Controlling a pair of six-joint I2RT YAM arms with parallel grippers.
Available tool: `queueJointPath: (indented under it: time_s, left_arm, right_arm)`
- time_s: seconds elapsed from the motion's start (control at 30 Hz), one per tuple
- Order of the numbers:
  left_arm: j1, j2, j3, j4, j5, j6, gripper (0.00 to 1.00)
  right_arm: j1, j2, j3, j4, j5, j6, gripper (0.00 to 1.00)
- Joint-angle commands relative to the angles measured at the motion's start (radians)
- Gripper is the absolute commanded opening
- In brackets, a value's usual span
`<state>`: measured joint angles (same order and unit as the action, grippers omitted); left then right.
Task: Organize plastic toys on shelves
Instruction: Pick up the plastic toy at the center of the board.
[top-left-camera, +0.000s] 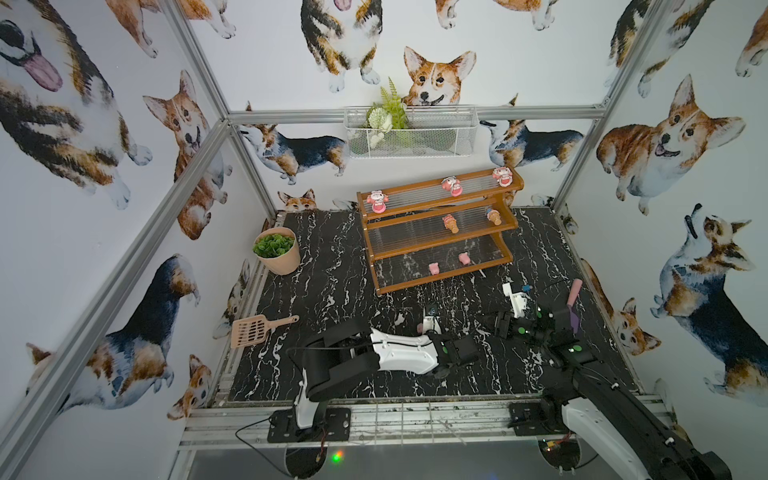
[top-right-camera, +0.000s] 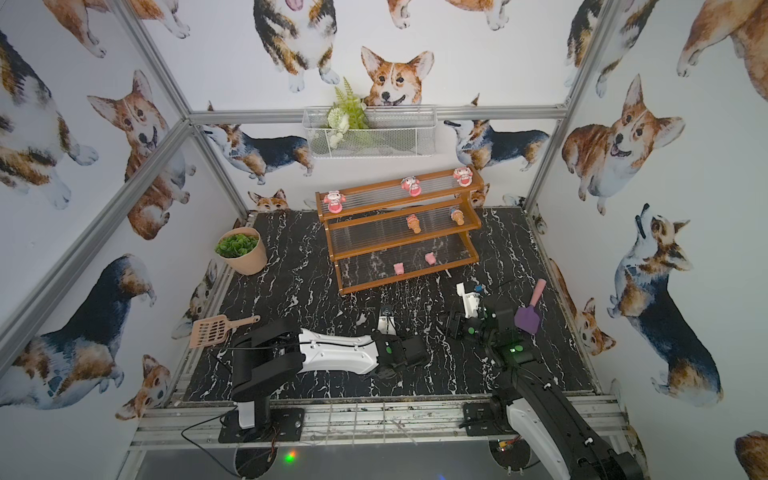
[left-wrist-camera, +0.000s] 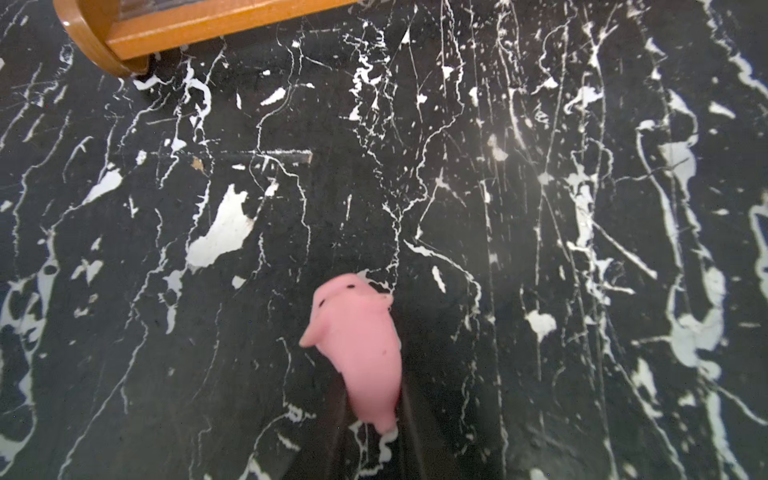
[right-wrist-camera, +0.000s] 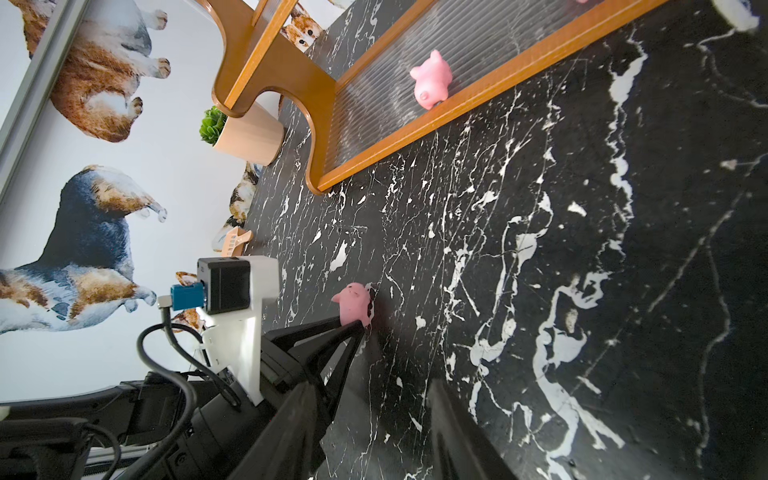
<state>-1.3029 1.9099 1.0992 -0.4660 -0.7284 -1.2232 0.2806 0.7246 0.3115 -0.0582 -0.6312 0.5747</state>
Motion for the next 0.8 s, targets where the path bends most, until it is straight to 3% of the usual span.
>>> queueJointPath:
  time_s: [0.0, 0.33, 0.47, 0.77]
  left_arm:
    - [0.003, -0.005, 0.004, -0.030, -0.028, 0.023, 0.18]
    - [0.032, -0.043, -0.026, 0.002, -0.032, 0.093, 0.06]
    - [0.035, -0.062, -0.002, -0.049, -0.056, 0.109, 0.05]
    - [0.194, -0.113, 0.013, -0.001, -0.015, 0.312, 0.06]
  right_arm:
    - [-0.001, -0.005, -0.003, 0.023, -0.009, -0.004, 0.50]
    - [-0.001, -0.013, -0.003, 0.017, -0.009, -0.006, 0.50]
    - [-0.001, -0.013, -0.004, 0.016, -0.007, -0.007, 0.50]
    - [-0.001, -0.002, -0.005, 0.020, -0.005, -0.010, 0.50]
